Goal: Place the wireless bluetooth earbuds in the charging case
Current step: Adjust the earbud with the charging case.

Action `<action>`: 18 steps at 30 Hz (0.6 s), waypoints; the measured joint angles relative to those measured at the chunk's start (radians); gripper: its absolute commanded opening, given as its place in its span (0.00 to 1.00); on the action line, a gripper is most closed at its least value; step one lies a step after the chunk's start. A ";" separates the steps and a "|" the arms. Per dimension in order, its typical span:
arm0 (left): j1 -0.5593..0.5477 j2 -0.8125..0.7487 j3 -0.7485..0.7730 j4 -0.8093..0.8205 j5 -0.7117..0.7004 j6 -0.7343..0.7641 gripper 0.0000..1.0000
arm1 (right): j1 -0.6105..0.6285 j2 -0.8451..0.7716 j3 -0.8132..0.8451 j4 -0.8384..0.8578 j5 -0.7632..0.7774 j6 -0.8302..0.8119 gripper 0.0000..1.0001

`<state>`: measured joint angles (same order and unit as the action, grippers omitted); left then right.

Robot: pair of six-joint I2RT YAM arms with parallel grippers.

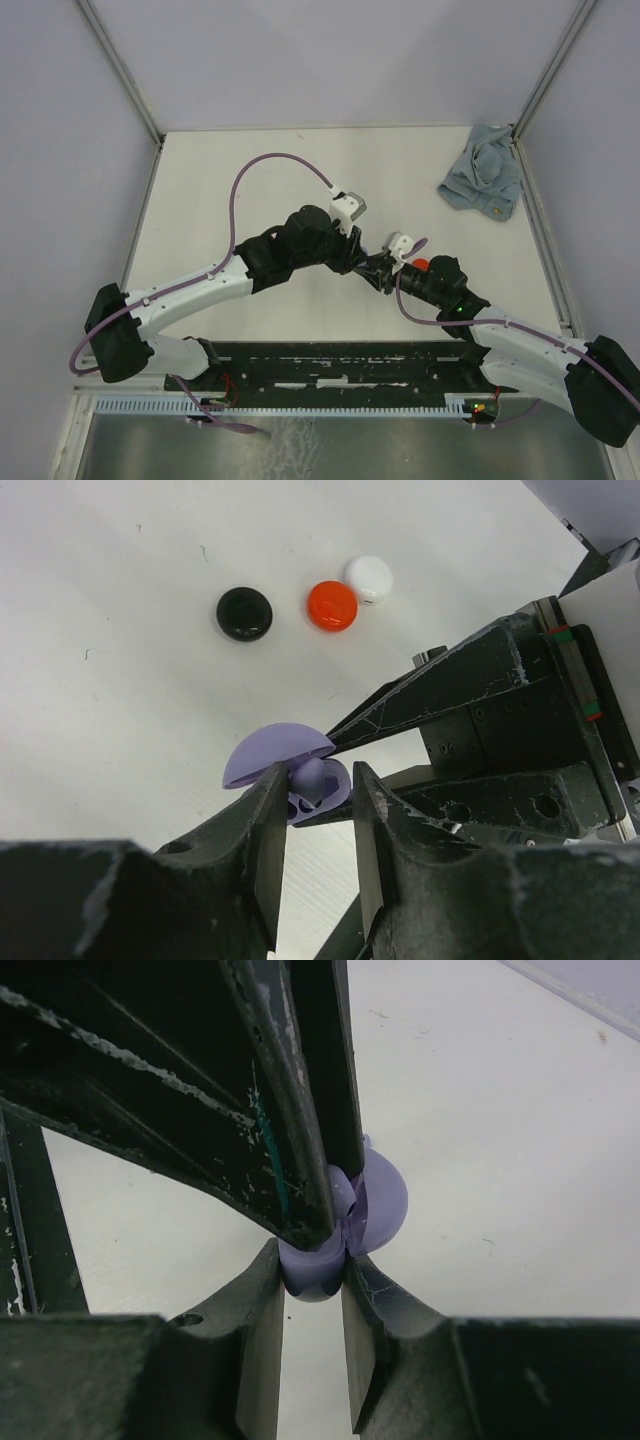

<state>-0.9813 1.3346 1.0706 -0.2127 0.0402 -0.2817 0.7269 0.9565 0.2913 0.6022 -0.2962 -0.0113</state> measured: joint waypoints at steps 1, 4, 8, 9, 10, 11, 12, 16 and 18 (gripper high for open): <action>0.000 0.000 0.000 0.003 0.005 0.001 0.40 | 0.000 0.000 0.000 0.002 -0.001 0.002 0.06; 0.000 0.000 0.000 0.009 0.021 0.005 0.45 | 0.000 0.000 0.000 0.003 -0.003 0.006 0.06; -0.001 0.000 0.000 0.013 0.042 0.023 0.48 | 0.000 0.000 0.000 0.004 -0.006 0.008 0.06; -0.002 0.000 0.000 0.013 0.052 0.025 0.49 | 0.000 0.000 0.000 0.006 -0.007 0.010 0.06; -0.004 0.000 0.000 0.014 0.061 0.030 0.50 | 0.000 0.000 0.000 0.011 -0.010 0.010 0.06; -0.004 0.000 0.000 0.014 0.067 0.034 0.50 | 0.000 0.000 0.000 0.012 -0.014 0.010 0.06; -0.003 -0.002 0.000 0.014 0.069 0.036 0.51 | 0.000 0.000 0.000 0.014 -0.014 0.011 0.06; -0.002 -0.005 -0.001 0.015 0.073 0.047 0.52 | 0.000 0.000 0.000 0.018 -0.017 0.013 0.06; -0.002 -0.008 -0.003 0.017 0.073 0.049 0.52 | 0.000 0.000 0.000 0.019 -0.018 0.014 0.06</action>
<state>-0.9833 1.3266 1.0672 -0.1959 0.1131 -0.2325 0.7269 0.9565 0.2913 0.6216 -0.3138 0.0025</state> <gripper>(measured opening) 0.510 0.324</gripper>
